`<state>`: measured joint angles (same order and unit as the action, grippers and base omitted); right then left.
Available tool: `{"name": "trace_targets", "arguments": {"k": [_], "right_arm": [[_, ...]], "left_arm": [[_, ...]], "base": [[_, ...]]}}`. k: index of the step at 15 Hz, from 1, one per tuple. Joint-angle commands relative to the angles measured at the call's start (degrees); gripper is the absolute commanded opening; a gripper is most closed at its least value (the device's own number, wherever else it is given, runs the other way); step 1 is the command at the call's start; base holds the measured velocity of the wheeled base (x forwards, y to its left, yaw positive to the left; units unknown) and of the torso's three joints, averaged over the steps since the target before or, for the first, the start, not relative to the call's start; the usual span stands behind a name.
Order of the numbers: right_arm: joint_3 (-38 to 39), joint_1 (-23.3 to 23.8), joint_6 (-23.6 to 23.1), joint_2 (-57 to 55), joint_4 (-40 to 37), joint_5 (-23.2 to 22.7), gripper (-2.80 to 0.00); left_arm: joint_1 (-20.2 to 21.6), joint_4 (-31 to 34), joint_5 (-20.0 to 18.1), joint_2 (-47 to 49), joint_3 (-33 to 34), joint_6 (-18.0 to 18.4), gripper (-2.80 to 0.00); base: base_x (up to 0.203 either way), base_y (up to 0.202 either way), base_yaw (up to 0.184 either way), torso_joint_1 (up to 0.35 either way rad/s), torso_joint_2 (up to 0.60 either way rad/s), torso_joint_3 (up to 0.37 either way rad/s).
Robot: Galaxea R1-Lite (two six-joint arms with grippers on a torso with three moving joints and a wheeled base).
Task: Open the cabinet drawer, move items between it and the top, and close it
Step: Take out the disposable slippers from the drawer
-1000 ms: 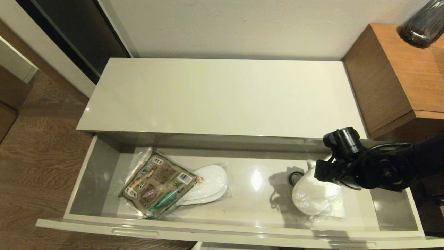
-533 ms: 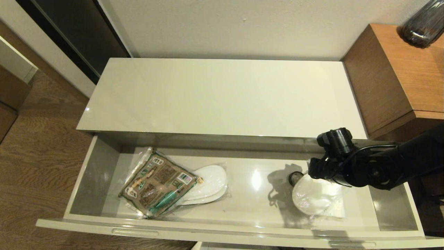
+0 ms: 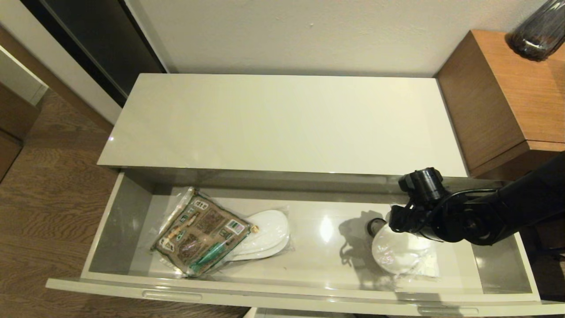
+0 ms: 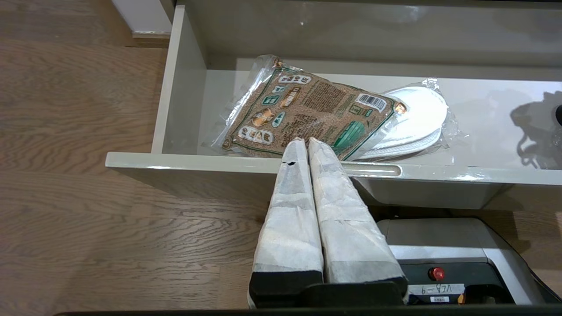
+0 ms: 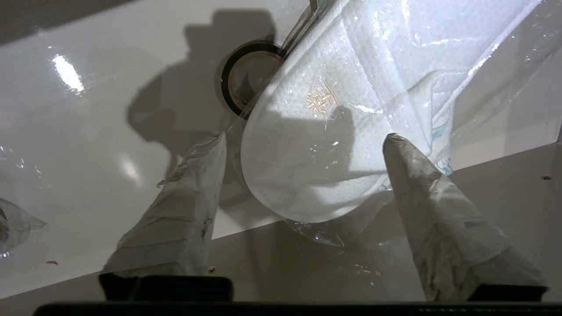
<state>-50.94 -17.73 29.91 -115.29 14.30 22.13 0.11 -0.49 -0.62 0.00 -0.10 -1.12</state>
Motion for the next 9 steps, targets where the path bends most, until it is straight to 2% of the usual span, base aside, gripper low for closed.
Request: {"name": "trace_targets", "arguments": {"k": [1,5,7,9], "right_arm": [[1.79,-0.03,-0.29,1.72,0.24,0.05,0.00],[1.37,0.23,-1.79,0.16,2.75,-1.56,0.00],[1.28,0.23,-1.97,1.78,1.64,-2.14,0.00],[0.30,0.15,-2.32,5.67,-6.38,-2.09,0.00]], "left_arm": [[0.07,-0.03,0.01,0.09,0.01,0.07,-2.80],[-0.02,-0.03,0.01,0.09,0.01,-0.02,-2.80],[0.07,-0.03,0.01,0.09,0.01,-0.02,-2.80],[0.06,-0.03,0.01,0.09,0.01,-0.02,-2.80]], "base": [[0.000,0.000,0.000,0.000,0.00,0.000],[0.000,0.000,0.000,0.000,0.00,0.000],[0.000,0.000,0.000,0.000,0.00,0.000],[0.000,0.000,0.000,0.000,0.00,0.000]]}}
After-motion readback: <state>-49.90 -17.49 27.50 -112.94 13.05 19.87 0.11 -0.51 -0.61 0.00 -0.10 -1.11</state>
